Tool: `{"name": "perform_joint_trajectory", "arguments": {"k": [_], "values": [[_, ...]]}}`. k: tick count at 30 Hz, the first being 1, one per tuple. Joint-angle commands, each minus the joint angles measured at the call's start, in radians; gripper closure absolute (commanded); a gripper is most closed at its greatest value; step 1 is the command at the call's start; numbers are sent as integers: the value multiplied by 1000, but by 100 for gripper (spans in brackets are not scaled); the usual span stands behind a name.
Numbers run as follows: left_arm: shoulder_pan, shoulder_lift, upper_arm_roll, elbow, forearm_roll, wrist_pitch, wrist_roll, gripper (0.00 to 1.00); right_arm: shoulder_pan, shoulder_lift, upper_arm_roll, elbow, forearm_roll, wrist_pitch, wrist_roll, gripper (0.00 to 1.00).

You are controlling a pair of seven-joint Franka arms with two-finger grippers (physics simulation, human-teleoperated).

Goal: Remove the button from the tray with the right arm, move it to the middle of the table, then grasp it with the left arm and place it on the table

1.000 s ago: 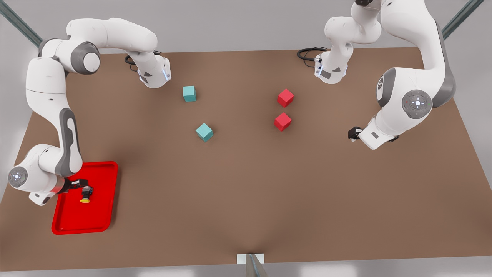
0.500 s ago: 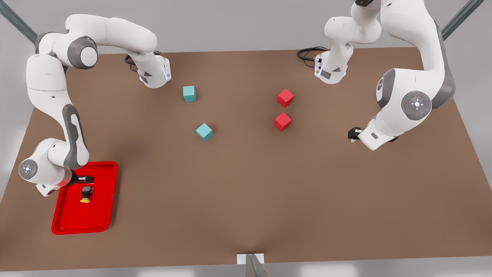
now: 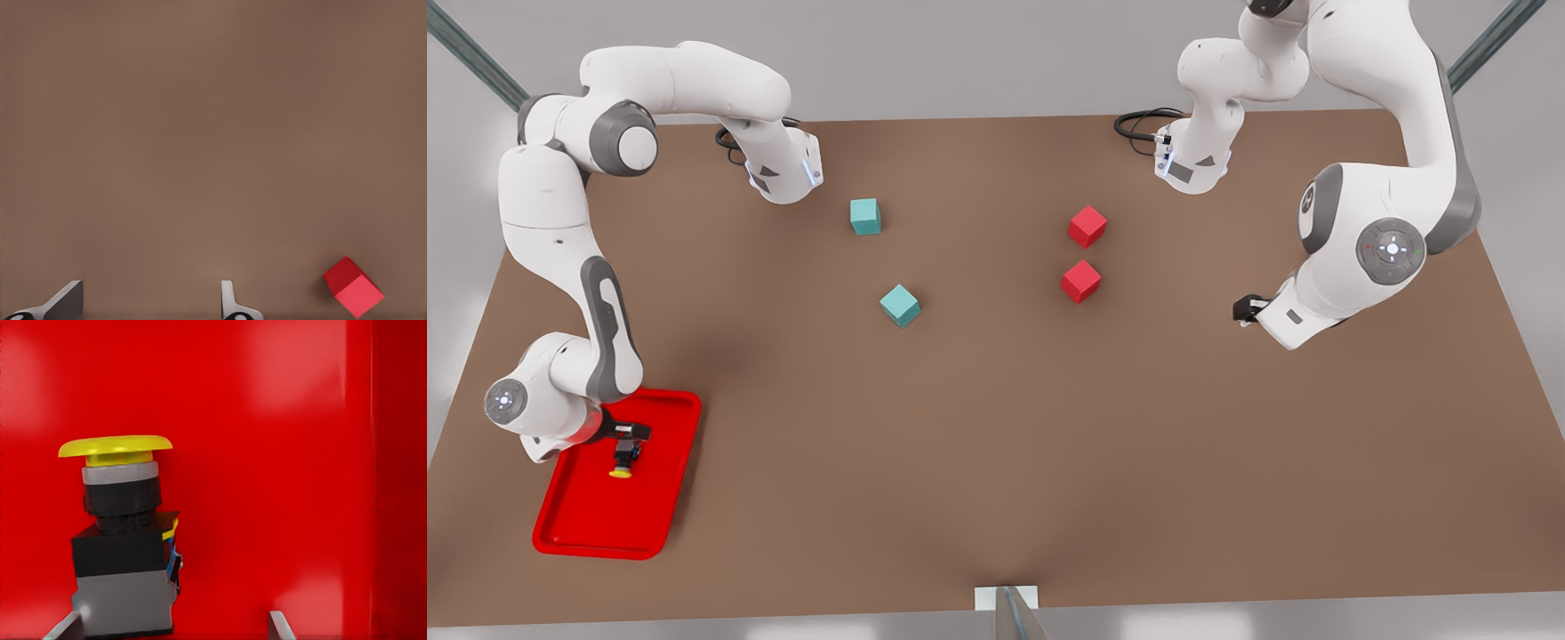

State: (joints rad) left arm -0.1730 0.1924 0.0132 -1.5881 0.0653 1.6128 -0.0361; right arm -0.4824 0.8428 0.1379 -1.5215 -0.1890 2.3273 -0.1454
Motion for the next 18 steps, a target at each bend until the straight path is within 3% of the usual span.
{"name": "perform_joint_trajectory", "arguments": {"k": [1, 18], "values": [[3, 6, 1, 0, 1, -5, -1, 0, 2, -2, 2, 4, 3, 0, 87, 0], [1, 15, 2, 2, 1, 1, 1, 0, 56, 45, 2, 150, 8, 3, 79, 0]]}}
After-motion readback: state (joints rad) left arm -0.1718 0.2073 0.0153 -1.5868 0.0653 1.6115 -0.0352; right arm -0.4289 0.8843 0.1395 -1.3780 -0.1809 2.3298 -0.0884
